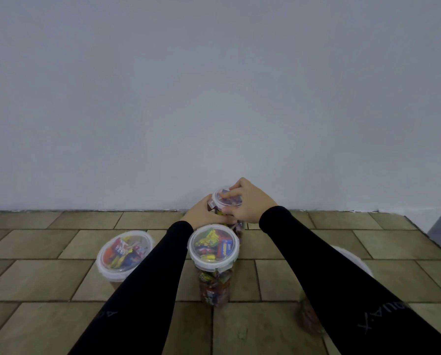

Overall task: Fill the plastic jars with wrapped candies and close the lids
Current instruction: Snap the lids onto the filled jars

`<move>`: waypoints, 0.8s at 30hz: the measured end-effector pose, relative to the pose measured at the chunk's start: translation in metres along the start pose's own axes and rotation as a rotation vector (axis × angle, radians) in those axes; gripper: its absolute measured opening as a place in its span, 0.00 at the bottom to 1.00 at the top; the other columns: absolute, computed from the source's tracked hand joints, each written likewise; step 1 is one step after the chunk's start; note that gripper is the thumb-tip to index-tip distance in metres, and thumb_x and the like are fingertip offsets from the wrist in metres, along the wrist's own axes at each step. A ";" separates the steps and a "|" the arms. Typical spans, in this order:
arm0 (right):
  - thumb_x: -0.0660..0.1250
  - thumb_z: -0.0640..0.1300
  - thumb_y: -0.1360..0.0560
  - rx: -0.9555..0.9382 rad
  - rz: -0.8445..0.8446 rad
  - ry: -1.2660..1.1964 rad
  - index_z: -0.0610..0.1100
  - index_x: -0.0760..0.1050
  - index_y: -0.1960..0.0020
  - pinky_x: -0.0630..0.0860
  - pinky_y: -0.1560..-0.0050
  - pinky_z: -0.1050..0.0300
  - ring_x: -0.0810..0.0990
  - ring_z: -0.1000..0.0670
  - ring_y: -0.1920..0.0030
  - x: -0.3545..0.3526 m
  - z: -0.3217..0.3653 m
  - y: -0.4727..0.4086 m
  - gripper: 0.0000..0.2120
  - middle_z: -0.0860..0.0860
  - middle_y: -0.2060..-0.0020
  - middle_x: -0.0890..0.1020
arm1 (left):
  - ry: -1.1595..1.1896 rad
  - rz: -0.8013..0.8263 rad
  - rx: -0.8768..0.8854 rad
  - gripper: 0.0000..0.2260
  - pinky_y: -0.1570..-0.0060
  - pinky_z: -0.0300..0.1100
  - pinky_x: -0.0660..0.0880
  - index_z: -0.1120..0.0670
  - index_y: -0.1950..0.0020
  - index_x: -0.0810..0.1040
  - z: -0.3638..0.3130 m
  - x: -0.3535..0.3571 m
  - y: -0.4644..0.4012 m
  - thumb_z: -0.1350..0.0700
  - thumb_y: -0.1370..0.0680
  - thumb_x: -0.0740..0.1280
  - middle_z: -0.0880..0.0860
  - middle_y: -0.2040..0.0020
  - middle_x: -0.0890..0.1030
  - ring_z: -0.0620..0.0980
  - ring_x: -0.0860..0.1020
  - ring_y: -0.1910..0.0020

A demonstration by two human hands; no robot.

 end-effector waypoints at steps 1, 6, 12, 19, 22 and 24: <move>0.74 0.54 0.30 0.001 0.014 0.009 0.53 0.79 0.41 0.70 0.38 0.54 0.74 0.53 0.44 -0.001 0.000 -0.001 0.18 0.56 0.47 0.70 | -0.004 -0.002 -0.005 0.24 0.43 0.46 0.76 0.45 0.40 0.77 0.000 0.000 0.001 0.52 0.34 0.77 0.48 0.49 0.84 0.48 0.82 0.49; 0.70 0.53 0.26 0.016 0.059 -0.057 0.50 0.77 0.37 0.63 0.35 0.60 0.68 0.52 0.34 -0.008 -0.002 0.000 0.19 0.51 0.35 0.66 | -0.048 0.025 -0.029 0.25 0.41 0.46 0.75 0.44 0.39 0.76 0.001 0.000 -0.004 0.48 0.33 0.79 0.45 0.47 0.84 0.45 0.81 0.47; 0.68 0.58 0.26 0.149 -0.052 -0.018 0.42 0.68 0.29 0.63 0.33 0.57 0.67 0.48 0.30 -0.018 -0.014 0.005 0.32 0.46 0.30 0.66 | 0.005 -0.003 -0.081 0.23 0.51 0.38 0.76 0.47 0.40 0.78 0.006 0.000 0.003 0.49 0.33 0.79 0.47 0.49 0.85 0.45 0.82 0.51; 0.67 0.56 0.25 0.260 -0.049 -0.051 0.31 0.74 0.38 0.72 0.38 0.45 0.77 0.40 0.41 -0.019 -0.021 0.006 0.30 0.36 0.39 0.77 | 0.153 -0.112 -0.114 0.32 0.44 0.51 0.78 0.47 0.39 0.77 0.028 0.000 0.005 0.47 0.41 0.83 0.50 0.46 0.84 0.48 0.81 0.45; 0.66 0.58 0.25 0.256 -0.007 -0.052 0.36 0.73 0.36 0.72 0.38 0.50 0.76 0.44 0.40 -0.016 -0.023 0.002 0.29 0.42 0.37 0.77 | 0.156 -0.115 -0.102 0.33 0.42 0.54 0.77 0.46 0.40 0.77 0.030 0.001 0.004 0.46 0.43 0.83 0.49 0.46 0.84 0.49 0.81 0.44; 0.65 0.59 0.24 0.218 0.003 -0.026 0.41 0.71 0.32 0.69 0.35 0.52 0.73 0.46 0.36 -0.017 -0.023 0.001 0.29 0.45 0.34 0.74 | 0.153 -0.117 -0.099 0.34 0.41 0.55 0.77 0.45 0.39 0.77 0.030 0.000 0.002 0.45 0.43 0.83 0.49 0.46 0.84 0.48 0.81 0.44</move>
Point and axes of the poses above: each hand's wrist, its own y-axis away from the middle knuckle, its own x-axis out of the palm, z = x × y, the point moved 6 cm from there along -y, towards the middle knuckle
